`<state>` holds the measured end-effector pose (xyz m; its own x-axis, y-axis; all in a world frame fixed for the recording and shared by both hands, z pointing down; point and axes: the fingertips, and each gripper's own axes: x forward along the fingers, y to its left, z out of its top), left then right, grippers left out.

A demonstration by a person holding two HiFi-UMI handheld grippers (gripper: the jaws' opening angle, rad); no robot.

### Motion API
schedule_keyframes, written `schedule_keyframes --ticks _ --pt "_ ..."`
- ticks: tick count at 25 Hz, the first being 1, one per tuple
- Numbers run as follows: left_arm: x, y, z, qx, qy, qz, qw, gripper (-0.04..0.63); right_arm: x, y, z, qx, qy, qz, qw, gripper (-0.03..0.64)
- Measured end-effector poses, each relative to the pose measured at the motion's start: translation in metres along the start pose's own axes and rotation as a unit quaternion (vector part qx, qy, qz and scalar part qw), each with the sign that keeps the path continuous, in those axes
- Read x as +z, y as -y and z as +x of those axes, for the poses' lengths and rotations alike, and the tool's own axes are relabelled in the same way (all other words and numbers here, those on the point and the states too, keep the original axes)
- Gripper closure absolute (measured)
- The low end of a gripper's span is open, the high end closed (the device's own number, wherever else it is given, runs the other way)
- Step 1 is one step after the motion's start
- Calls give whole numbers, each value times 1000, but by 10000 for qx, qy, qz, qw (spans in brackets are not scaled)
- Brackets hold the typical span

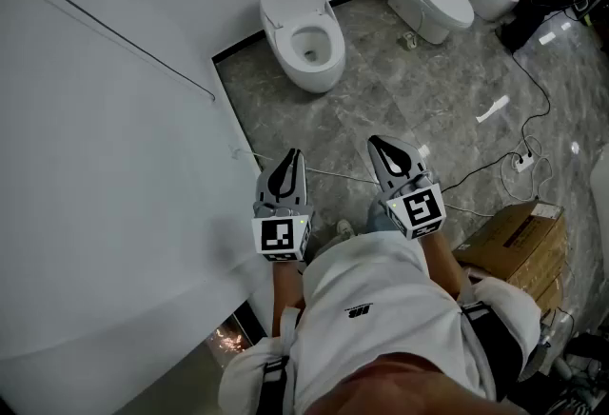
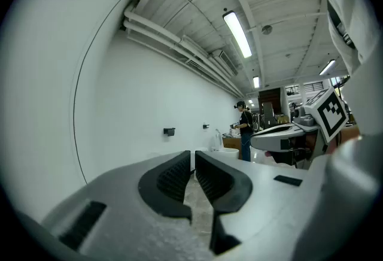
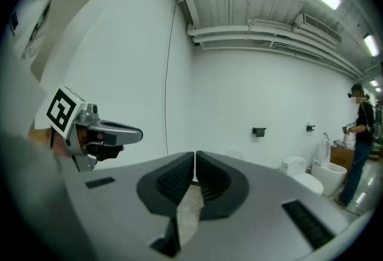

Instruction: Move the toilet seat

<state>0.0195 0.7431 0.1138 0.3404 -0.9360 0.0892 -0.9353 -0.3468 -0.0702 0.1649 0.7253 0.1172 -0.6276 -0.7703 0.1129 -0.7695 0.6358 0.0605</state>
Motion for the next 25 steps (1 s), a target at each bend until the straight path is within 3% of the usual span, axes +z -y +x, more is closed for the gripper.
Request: schedule_keyframes --ticks 12,25 --pt "-9 -8 24 -165 -18 -123 9998 565 -1 6 26 30 12 -20 10000 581" --pt "-7 -5 100 178 -243 -90 9995 565 -17 83 66 329 -107 164 9993 580"
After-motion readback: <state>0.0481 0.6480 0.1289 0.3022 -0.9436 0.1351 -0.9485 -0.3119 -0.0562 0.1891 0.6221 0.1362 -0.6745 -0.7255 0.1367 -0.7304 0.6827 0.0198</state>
